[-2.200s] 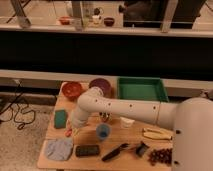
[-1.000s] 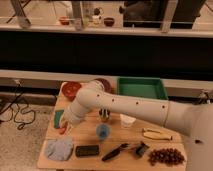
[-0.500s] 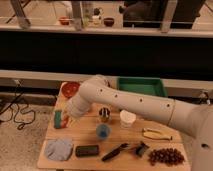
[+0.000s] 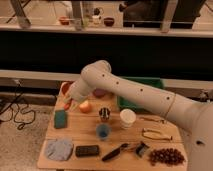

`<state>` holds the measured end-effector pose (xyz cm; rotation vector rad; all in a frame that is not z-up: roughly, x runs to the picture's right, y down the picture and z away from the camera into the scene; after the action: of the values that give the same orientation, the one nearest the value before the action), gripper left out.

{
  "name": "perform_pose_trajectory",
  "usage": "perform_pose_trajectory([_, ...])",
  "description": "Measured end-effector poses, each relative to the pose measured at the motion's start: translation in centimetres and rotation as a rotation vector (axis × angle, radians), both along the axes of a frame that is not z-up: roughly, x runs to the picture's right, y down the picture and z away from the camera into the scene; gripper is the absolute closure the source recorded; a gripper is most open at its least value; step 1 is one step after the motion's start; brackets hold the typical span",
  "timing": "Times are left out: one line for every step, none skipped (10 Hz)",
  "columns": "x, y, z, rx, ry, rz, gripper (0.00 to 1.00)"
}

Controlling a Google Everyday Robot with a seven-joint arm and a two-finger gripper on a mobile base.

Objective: Place pepper in tray

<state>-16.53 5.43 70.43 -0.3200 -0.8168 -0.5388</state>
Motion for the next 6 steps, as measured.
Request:
perform_pose_trajectory([1.48, -0.36, 0.54, 0.004, 0.014, 0.029, 0.98])
perform_pose_trajectory([2.15, -0.47, 0.77, 0.005, 0.020, 0.042, 0.98])
perform_pose_trajectory([1.90, -0.39, 0.75, 0.004, 0.016, 0.039, 0.98])
perform_pose_trajectory([1.88, -0.38, 0.72, 0.005, 0.016, 0.039, 0.98])
perform_pose_trajectory([2.12, -0.43, 0.78, 0.005, 0.019, 0.042, 0.98])
perform_pose_trajectory([1.98, -0.40, 0.75, 0.004, 0.017, 0.040, 0.98])
